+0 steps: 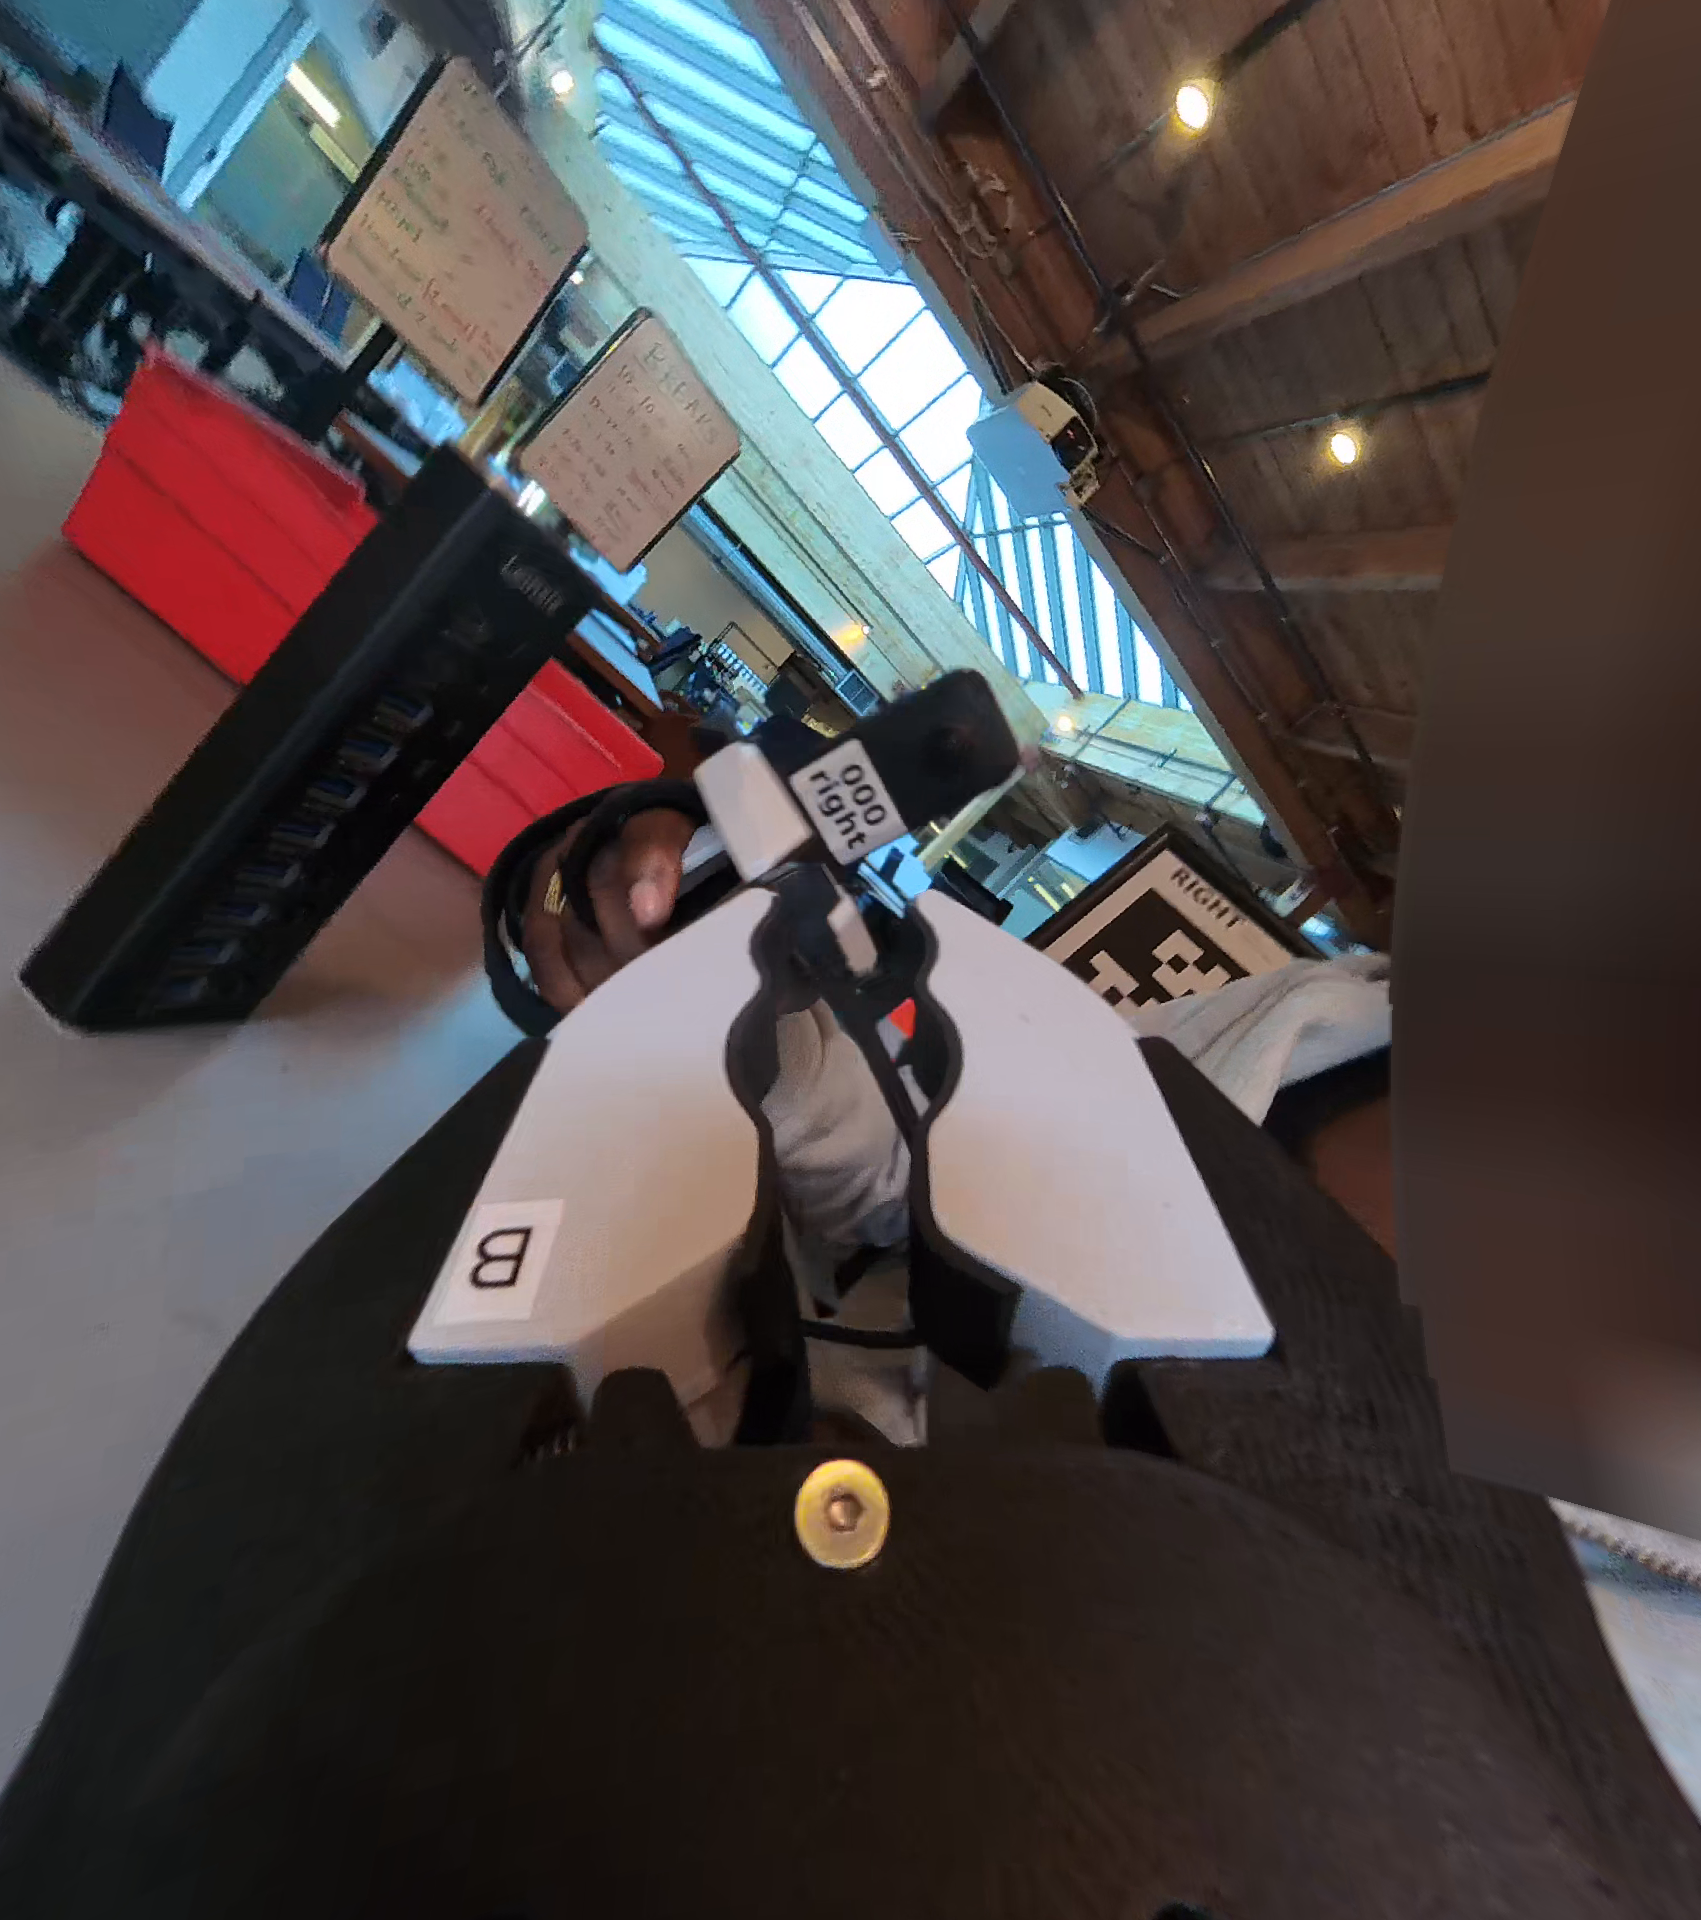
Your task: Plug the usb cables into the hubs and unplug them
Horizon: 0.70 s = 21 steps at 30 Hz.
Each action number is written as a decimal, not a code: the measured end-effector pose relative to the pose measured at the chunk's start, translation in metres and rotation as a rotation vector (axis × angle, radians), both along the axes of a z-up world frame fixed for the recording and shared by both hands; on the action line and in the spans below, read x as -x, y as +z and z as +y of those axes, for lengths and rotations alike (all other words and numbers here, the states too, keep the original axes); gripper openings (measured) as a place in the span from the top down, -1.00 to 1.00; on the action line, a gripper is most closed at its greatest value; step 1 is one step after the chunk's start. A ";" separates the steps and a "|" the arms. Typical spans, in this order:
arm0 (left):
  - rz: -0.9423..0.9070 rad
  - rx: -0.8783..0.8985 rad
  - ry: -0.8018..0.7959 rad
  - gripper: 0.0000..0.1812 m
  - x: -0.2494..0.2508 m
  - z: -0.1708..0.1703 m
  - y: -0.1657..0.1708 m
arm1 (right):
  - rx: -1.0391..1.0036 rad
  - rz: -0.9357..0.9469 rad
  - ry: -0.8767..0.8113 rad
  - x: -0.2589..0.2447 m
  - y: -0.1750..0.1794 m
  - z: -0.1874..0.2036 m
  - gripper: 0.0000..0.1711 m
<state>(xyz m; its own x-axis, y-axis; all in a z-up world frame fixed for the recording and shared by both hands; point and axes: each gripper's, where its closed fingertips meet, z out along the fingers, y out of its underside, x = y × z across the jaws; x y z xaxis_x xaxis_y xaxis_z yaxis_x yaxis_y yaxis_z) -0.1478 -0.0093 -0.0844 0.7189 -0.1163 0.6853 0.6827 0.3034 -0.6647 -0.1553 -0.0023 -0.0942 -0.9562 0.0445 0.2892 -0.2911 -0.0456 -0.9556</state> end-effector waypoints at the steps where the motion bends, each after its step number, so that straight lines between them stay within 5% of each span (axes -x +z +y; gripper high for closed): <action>1: 0.067 0.008 0.014 0.68 -0.002 -0.001 0.004 | -0.003 -0.053 0.028 0.000 0.000 0.001 0.85; 8: 0.652 0.384 0.269 0.56 -0.004 -0.001 -0.013 | 0.033 -0.319 0.214 -0.010 0.009 0.007 0.86; 21: 0.797 0.308 0.353 0.71 -0.012 0.013 -0.003 | 0.054 -0.403 0.293 -0.021 0.009 0.001 0.86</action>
<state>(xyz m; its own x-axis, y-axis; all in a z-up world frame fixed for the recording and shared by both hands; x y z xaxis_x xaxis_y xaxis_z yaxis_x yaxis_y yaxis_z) -0.1354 0.0040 -0.0878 0.9505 0.3044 -0.0628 -0.1094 0.1386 -0.9843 -0.1347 -0.0009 -0.0852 -0.9660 -0.2381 -0.1009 0.1330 -0.1228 -0.9835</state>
